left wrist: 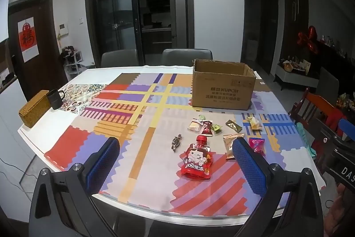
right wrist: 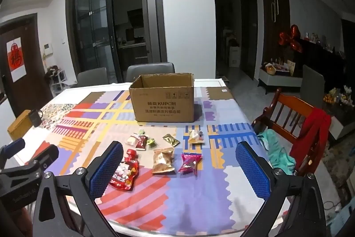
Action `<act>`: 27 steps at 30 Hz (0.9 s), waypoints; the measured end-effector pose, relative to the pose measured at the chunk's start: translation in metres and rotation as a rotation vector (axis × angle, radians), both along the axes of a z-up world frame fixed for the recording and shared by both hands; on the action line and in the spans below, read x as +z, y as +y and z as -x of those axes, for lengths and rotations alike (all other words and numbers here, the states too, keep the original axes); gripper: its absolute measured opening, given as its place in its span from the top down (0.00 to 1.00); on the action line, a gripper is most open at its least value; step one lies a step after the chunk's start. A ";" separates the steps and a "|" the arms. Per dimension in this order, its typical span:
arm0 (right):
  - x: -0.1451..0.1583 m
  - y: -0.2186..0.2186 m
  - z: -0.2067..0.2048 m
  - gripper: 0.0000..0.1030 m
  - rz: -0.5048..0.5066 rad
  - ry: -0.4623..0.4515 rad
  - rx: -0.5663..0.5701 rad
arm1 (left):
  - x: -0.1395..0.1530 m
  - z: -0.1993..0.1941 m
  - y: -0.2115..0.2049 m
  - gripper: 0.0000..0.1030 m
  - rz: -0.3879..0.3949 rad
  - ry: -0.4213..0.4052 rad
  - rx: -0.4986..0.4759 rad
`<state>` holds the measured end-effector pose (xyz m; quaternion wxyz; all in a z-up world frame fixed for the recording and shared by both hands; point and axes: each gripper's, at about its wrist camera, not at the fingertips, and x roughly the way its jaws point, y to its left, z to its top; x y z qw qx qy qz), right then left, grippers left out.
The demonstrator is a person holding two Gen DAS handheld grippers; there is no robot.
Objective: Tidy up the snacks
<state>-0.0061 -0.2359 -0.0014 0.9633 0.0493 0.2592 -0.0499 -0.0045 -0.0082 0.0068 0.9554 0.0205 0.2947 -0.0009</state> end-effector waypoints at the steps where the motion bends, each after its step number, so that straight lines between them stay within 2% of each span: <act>1: 0.000 0.000 0.000 0.00 0.005 -0.001 -0.004 | 0.000 0.001 0.001 0.00 0.002 -0.002 -0.003; 27: 0.005 0.002 0.005 0.00 0.015 -0.011 0.002 | 0.003 0.005 0.002 0.00 0.003 -0.015 -0.001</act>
